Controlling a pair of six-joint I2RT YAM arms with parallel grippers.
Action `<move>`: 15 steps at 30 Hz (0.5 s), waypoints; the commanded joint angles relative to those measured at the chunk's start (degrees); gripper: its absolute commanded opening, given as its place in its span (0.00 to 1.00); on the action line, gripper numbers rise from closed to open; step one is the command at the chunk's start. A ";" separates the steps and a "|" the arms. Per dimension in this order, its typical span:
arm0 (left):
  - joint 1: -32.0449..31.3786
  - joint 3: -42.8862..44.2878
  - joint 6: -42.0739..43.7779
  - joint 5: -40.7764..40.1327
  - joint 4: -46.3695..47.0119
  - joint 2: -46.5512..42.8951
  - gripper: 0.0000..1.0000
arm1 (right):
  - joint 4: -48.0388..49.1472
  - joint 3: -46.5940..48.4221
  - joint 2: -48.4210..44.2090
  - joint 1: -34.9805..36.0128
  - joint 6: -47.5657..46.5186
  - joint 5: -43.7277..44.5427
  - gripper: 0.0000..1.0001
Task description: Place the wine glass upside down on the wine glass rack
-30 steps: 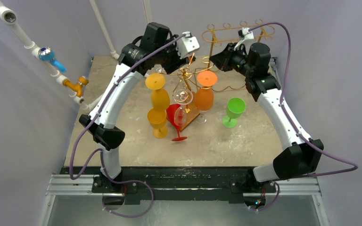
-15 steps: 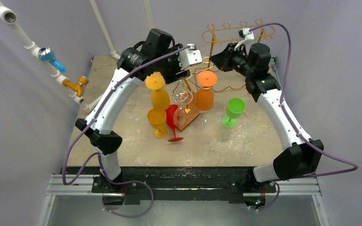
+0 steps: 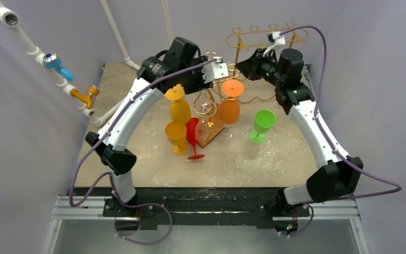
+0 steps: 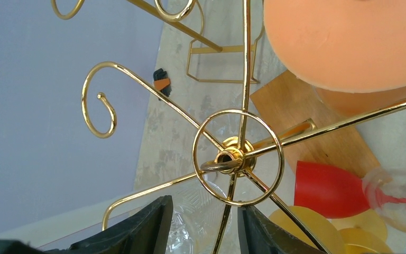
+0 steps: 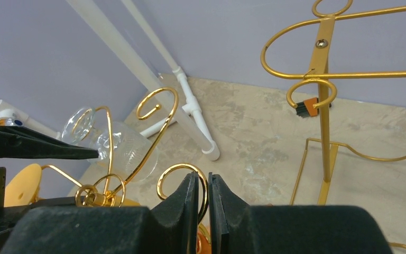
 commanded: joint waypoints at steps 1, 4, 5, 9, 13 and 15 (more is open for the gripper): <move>-0.30 -0.14 -7.32 -29.56 -1.12 -2.19 0.51 | -4.92 -0.94 -1.73 1.22 0.07 -2.90 0.00; -0.24 0.28 -6.89 -30.96 -0.76 -1.19 0.50 | -5.24 -2.22 -3.18 1.18 -0.03 -2.76 0.00; -0.26 0.37 -6.84 -31.23 -0.63 -1.01 0.49 | -5.25 -2.93 -3.85 1.16 -0.03 -2.55 0.00; -0.22 0.72 -6.46 -31.94 0.40 -0.19 0.48 | -5.34 -5.42 -6.43 1.16 0.06 -2.54 0.00; -0.24 1.20 -5.91 -32.74 1.36 0.70 0.46 | -5.26 -8.39 -9.02 1.22 0.68 -2.53 0.00; -0.23 1.27 -5.65 -33.06 2.22 1.11 0.44 | -5.39 -9.64 -10.29 1.21 0.82 -2.42 0.00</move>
